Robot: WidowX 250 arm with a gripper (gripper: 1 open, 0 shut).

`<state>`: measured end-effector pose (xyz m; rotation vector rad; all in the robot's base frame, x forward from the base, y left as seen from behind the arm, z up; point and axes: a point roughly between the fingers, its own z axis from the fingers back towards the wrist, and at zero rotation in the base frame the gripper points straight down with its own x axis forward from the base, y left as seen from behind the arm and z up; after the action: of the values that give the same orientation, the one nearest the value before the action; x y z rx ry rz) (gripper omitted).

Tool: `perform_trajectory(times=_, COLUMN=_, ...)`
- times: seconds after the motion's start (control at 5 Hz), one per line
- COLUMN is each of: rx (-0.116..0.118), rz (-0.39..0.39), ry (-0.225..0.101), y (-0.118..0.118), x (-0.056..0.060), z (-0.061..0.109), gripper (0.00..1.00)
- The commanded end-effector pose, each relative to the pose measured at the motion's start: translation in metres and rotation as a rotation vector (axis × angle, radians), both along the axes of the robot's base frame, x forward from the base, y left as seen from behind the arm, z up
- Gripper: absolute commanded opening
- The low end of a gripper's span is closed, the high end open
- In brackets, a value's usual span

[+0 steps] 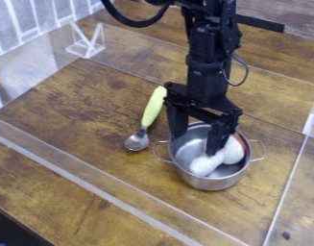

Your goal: Remove the mushroom from the silver pot and put it on the table

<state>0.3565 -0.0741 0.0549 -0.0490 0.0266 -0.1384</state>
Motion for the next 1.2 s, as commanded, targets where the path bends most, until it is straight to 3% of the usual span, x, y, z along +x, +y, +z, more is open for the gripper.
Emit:
perform_trajectory(times=0.0, rx=0.000, rz=0.045, ry=-0.045, y=0.000, x=0.000, z=0.015, gripper=1.00)
perform_trajectory(times=0.2, rx=0.006, rz=0.081, ry=-0.046, y=-0.002, x=-0.007, z=0.017, gripper=1.00)
perform_trajectory(times=0.6, rx=0.008, rz=0.099, ry=-0.059, y=0.001, x=-0.001, z=0.020, gripper=1.00)
perform_trajectory(times=0.8, rx=0.007, rz=0.067, ry=-0.065, y=-0.010, x=0.005, z=0.020, gripper=1.00)
perform_trajectory(times=1.0, rx=0.004, rz=0.067, ry=-0.065, y=-0.011, x=0.009, z=0.019, gripper=0.00)
